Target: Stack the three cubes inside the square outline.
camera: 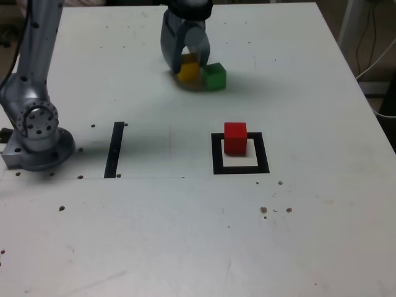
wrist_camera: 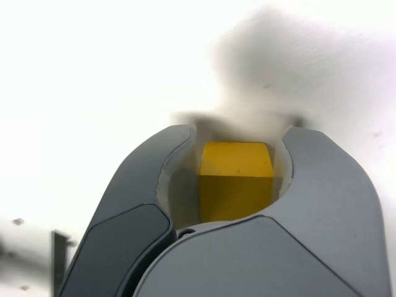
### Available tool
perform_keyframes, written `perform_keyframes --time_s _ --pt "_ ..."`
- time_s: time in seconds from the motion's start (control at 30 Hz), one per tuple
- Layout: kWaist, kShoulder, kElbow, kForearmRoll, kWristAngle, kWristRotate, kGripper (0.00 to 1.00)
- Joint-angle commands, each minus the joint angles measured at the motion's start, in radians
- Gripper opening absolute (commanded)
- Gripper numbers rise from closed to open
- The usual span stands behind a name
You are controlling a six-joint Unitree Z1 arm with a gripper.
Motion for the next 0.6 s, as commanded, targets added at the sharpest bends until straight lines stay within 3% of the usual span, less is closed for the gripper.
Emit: perform_keyframes --time_s 0.0,0.17,0.3,0.57 --pt "-0.016 -0.072 -0.028 0.054 0.011 0.011 0.12" --pt "-0.045 -0.161 -0.077 0.154 0.031 0.043 0.12" --pt "-0.107 -0.219 -0.069 0.179 0.013 0.039 0.12" --pt "-0.39 -0.242 -0.029 0.154 -0.034 -0.11 0.12"
